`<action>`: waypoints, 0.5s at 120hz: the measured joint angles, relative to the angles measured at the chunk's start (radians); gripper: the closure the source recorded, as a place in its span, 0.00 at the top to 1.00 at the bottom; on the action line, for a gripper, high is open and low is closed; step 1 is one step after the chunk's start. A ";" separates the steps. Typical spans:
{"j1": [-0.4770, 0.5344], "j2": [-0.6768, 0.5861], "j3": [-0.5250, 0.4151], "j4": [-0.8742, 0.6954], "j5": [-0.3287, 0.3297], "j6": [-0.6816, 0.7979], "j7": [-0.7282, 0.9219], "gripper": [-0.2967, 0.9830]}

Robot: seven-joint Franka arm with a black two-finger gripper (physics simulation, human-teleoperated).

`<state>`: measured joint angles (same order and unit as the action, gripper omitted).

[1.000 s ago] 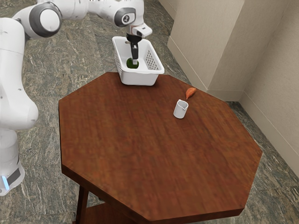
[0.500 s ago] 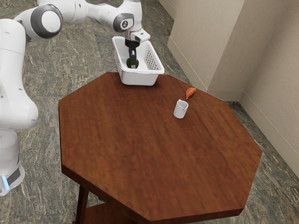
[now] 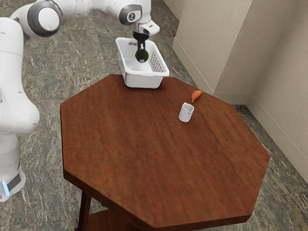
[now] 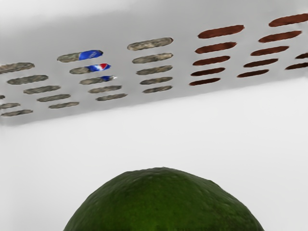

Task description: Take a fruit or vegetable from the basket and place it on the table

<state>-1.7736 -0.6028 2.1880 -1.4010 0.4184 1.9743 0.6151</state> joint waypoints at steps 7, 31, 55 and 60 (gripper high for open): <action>0.053 0.033 -0.072 -0.013 -0.001 -0.007 -0.001 0.48; 0.112 0.146 -0.270 -0.043 -0.007 -0.051 -0.002 0.47; 0.040 0.192 -0.376 -0.078 -0.034 -0.094 -0.003 0.47; 0.015 0.192 -0.379 -0.082 -0.036 -0.098 -0.003 0.47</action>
<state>-1.7583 -0.4104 1.8091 -1.4834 0.3823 1.8766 0.6120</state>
